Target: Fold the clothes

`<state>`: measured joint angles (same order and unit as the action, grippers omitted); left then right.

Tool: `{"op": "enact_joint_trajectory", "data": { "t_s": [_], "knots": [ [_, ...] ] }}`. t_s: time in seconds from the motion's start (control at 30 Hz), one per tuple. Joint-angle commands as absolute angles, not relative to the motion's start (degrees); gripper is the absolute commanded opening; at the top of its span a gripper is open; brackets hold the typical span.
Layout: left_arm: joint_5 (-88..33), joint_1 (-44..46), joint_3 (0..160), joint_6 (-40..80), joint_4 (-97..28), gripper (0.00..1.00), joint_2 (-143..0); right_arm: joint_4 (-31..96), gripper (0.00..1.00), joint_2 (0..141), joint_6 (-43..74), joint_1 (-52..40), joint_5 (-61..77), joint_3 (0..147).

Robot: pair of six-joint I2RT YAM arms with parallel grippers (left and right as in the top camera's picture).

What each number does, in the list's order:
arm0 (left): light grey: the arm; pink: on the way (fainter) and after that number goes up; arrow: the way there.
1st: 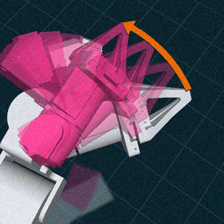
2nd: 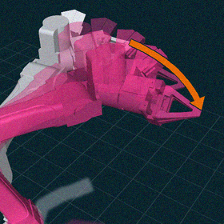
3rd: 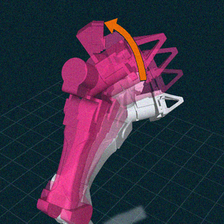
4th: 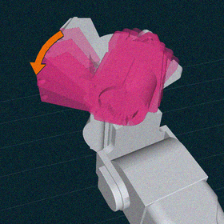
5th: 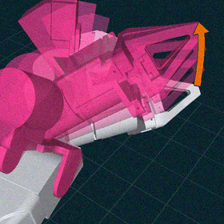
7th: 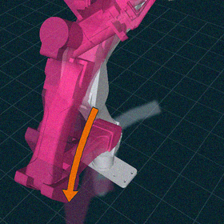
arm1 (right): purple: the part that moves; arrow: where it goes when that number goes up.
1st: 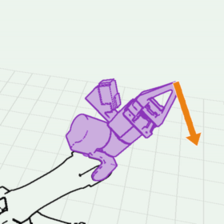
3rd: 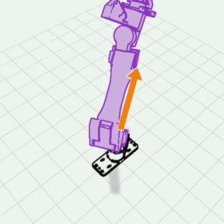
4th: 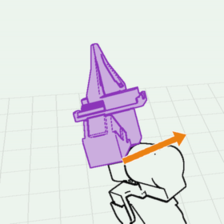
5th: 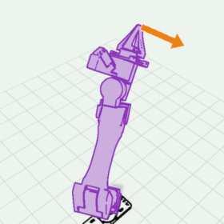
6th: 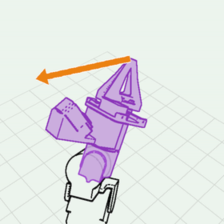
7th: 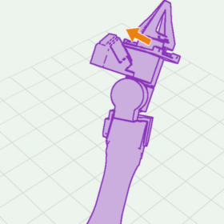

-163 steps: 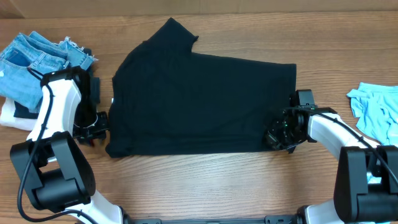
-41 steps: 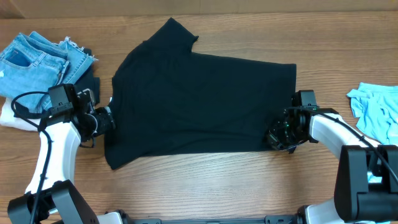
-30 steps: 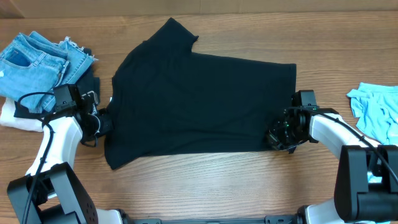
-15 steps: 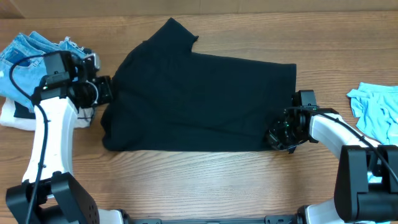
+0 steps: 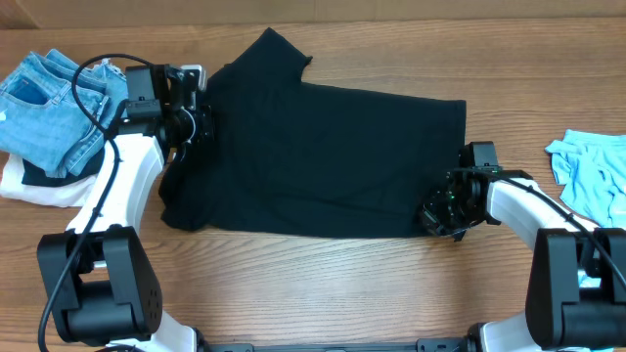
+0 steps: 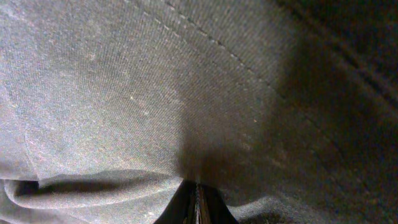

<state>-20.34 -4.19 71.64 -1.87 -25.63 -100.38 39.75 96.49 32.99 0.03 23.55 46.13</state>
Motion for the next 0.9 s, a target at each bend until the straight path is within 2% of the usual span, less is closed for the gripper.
{"op": "enact_joint_trajectory", "data": {
  "t_s": [0.0, 0.03, 0.07, 0.1, 0.2, 0.3, 0.4, 0.5, 0.63, 0.67, 0.7, 0.73, 0.77, 0.83, 0.87],
  "knots": [
    [-17.7, -4.7, 72.6, -2.3, -26.0, 0.68, -100.7, 39.2, 0.04, 99.9, 32.8, 0.4, 14.7, 44.1],
    [-17.0, -5.7, 73.0, -2.3, -27.8, 0.74, -100.7, 39.2, 0.04, 99.9, 32.8, 0.4, 14.7, 44.1],
    [-17.0, -6.7, 73.2, -2.3, -29.7, 0.84, -100.7, 39.3, 0.04, 99.9, 32.8, 0.4, 14.7, 44.1],
    [-17.0, -8.1, 73.5, -2.3, -32.4, 1.0, -100.7, 39.3, 0.04, 99.9, 32.8, 0.4, 14.7, 44.1],
    [-17.6, -14.2, 73.5, -2.1, -44.9, 1.0, -100.7, 39.3, 0.04, 99.9, 32.8, 0.4, 14.7, 44.1],
    [-24.4, -21.8, 72.3, -2.4, -57.3, 0.97, -100.7, 39.1, 0.05, 99.9, 32.8, 0.4, 14.6, 44.1],
    [-30.4, -22.5, 66.3, -8.7, -54.1, 0.89, -100.7, 38.4, 0.05, 99.9, 32.8, 0.4, 14.7, 44.1],
    [-30.2, -20.3, 60.1, -11.9, -47.7, 0.89, -100.7, 38.4, 0.05, 99.9, 32.8, 0.4, 14.7, 44.1],
    [-35.6, -18.5, 58.9, -21.9, -46.0, 0.76, -100.7, 38.5, 0.05, 99.9, 32.8, 0.4, 14.7, 44.1],
    [-35.2, -18.0, 58.8, -23.3, -47.0, 0.67, -100.7, 38.5, 0.05, 99.9, 32.8, 0.4, 14.7, 44.1],
    [-32.2, -18.0, 58.7, -23.0, -47.6, 0.46, -100.7, 38.4, 0.05, 99.9, 32.8, 0.4, 14.7, 44.1],
    [-27.2, -18.1, 58.7, -19.5, -47.5, 0.2, -100.7, 38.4, 0.05, 99.9, 32.8, 0.4, 14.7, 44.1],
    [-19.2, -18.5, 58.7, -11.7, -46.2, 0.04, -100.7, 38.4, 0.05, 99.9, 32.8, 0.4, 14.7, 44.1],
    [-11.9, -20.1, 58.7, -4.4, -44.3, 0.04, -100.7, 38.5, 0.05, 99.9, 32.8, 0.4, 14.7, 44.1],
    [-12.1, -20.9, 58.7, -4.3, -43.6, 0.04, -100.7, 38.4, 0.05, 99.9, 32.8, 0.4, 14.7, 44.1]
  ]
}}
